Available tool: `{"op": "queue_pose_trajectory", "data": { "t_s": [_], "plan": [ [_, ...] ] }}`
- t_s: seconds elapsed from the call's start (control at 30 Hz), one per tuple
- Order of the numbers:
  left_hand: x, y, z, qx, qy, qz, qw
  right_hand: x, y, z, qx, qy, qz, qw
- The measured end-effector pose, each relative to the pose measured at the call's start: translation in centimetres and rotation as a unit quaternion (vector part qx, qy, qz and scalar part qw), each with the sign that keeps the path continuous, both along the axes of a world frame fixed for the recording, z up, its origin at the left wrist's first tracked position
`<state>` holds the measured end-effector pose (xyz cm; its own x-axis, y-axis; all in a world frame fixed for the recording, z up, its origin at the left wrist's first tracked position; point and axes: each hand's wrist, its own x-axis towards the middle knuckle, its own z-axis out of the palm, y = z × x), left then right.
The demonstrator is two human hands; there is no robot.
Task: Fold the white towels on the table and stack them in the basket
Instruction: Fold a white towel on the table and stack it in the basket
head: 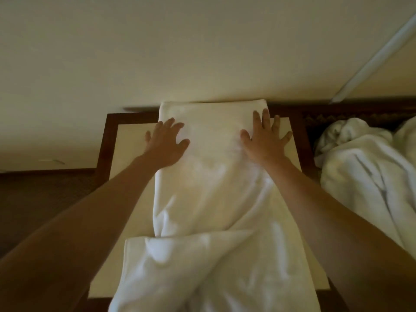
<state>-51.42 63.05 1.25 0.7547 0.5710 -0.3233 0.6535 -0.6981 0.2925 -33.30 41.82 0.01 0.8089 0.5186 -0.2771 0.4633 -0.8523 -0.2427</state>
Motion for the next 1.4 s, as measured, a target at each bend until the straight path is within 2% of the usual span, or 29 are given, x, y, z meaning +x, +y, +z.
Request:
{"op": "queue_pose_trajectory", "data": {
  "t_s": [0.07,0.13,0.17,0.27,0.3,0.37,0.47,0.53,0.67,0.7,0.73,0.77,0.83,0.9,0.93,1.0,1.07,1.1,1.13,1.17,1.2,1.23,1.27,1.33,1.4],
  "plan": [
    [-5.0,-3.1,1.4,-0.055,-0.119,0.019,0.991,-5.0,-2.5,0.6,0.067,-0.003,-0.010,0.998],
    [-11.0,-5.9,2.1,-0.079,-0.162,0.055,0.982,-10.7,-5.6,0.8,0.134,-0.020,-0.029,0.990],
    [-14.0,-7.2,2.2,-0.074,-0.136,0.084,0.984,-13.6,-7.3,1.0,0.165,-0.023,-0.048,0.985],
    [-21.9,-10.3,1.8,-0.054,0.041,0.202,0.977,-21.1,-11.6,1.1,0.245,-0.006,-0.121,0.962],
    [-24.2,-11.6,2.0,-0.073,0.084,0.245,0.963,-23.7,-12.9,1.2,0.262,0.001,-0.135,0.956],
    [-26.5,-13.6,1.9,-0.144,0.103,0.299,0.938,-27.1,-14.4,1.1,0.271,0.039,-0.163,0.948],
    [-28.1,-16.0,2.8,-0.236,0.034,0.341,0.909,-30.9,-15.9,1.9,0.281,0.089,-0.194,0.936],
    [-28.9,-16.9,3.6,-0.290,-0.022,0.391,0.873,-32.5,-16.4,2.7,0.288,0.121,-0.196,0.929],
    [-30.3,-18.1,5.0,-0.379,-0.031,0.403,0.833,-34.7,-17.3,5.1,0.304,0.253,-0.218,0.892],
    [-30.5,-18.7,5.5,-0.387,-0.049,0.415,0.822,-34.9,-17.6,5.5,0.308,0.276,-0.224,0.882],
    [-30.5,-19.4,6.2,-0.367,-0.080,0.420,0.826,-35.0,-17.9,5.9,0.312,0.291,-0.228,0.875],
    [-30.5,-20.3,6.9,-0.304,-0.120,0.420,0.847,-35.1,-18.4,6.2,0.325,0.305,-0.236,0.864],
    [-30.6,-23.0,8.5,-0.139,-0.213,0.375,0.892,-35.0,-19.6,7.1,0.363,0.347,-0.264,0.823],
    [-30.8,-27.2,10.6,-0.098,-0.287,0.292,0.907,-34.6,-21.1,8.4,0.388,0.413,-0.294,0.770],
    [-30.9,-29.3,11.0,-0.087,-0.293,0.239,0.922,-34.3,-21.9,9.0,0.392,0.449,-0.306,0.742],
    [-31.1,-33.4,10.4,-0.013,-0.305,0.093,0.948,-33.8,-23.9,9.4,0.393,0.501,-0.319,0.702],
    [-31.3,-36.6,8.7,0.048,-0.320,-0.092,0.942,-33.2,-26.1,8.9,0.412,0.546,-0.297,0.667],
    [-31.3,-38.0,8.0,0.028,-0.308,-0.176,0.935,-32.9,-27.3,8.4,0.423,0.562,-0.282,0.653],
    [-31.2,-39.1,7.5,-0.024,-0.270,-0.239,0.932,-32.5,-28.5,7.6,0.427,0.558,-0.279,0.654],
    [-31.3,-39.9,7.0,-0.098,-0.219,-0.268,0.933,-32.2,-29.5,6.6,0.416,0.535,-0.286,0.678],
    [-31.6,-40.1,6.1,-0.184,-0.165,-0.259,0.933,-31.9,-30.4,5.3,0.389,0.487,-0.294,0.725],
    [-32.1,-40.1,5.3,-0.258,-0.132,-0.207,0.934,-31.8,-31.0,4.2,0.362,0.430,-0.305,0.769],
    [-32.6,-39.8,4.2,-0.302,-0.134,-0.116,0.937,-31.7,-31.6,3.0,0.344,0.395,-0.322,0.789],
    [-33.6,-38.5,2.0,-0.317,-0.182,0.122,0.923,-31.7,-32.2,1.5,0.332,0.399,-0.352,0.779],
    [-34.0,-36.2,0.3,-0.273,-0.213,0.346,0.872,-31.7,-32.3,0.8,0.334,0.420,-0.352,0.767]
  ]
}}
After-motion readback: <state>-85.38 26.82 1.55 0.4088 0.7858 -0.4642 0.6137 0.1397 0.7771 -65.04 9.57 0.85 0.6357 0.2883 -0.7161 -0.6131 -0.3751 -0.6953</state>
